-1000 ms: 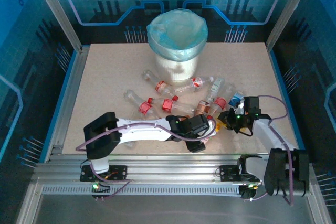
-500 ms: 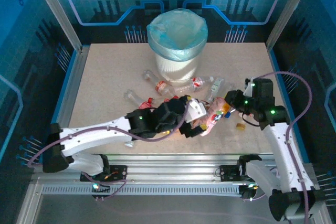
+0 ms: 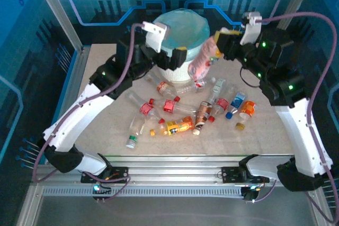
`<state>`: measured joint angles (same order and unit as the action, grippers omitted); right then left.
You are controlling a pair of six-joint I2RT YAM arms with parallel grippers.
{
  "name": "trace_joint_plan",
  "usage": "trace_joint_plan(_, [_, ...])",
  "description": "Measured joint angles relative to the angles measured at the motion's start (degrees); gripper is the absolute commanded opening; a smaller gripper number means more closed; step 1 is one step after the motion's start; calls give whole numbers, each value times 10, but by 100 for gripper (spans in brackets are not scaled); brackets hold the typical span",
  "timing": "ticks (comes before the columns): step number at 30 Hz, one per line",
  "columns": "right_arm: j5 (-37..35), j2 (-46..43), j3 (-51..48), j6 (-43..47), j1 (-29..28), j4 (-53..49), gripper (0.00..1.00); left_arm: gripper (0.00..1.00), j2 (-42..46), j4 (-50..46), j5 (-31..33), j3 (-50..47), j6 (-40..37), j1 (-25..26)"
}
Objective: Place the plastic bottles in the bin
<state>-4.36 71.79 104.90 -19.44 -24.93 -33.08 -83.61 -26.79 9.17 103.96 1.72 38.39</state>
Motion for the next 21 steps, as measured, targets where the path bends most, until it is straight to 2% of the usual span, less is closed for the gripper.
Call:
trace_joint_plan(10, [-46,171,204,105,-39,106,7,95,-101,-37,-76,140,73,-140])
trace_joint_plan(16, [-53,276,299,152,-42,116,3,93,-162,-60,-101,194,89,-162])
trace_joint_plan(19, [-37,363,385,190,-44,117,3,92,-172,-62,-105,191,95,-174])
trace_joint_plan(20, [-37,368,390,192,-44,116,3,92,-172,-61,-106,186,99,-179])
trace_joint_plan(21, [-31,416,437,208,-44,109,3,92,-172,-59,-106,180,102,-184])
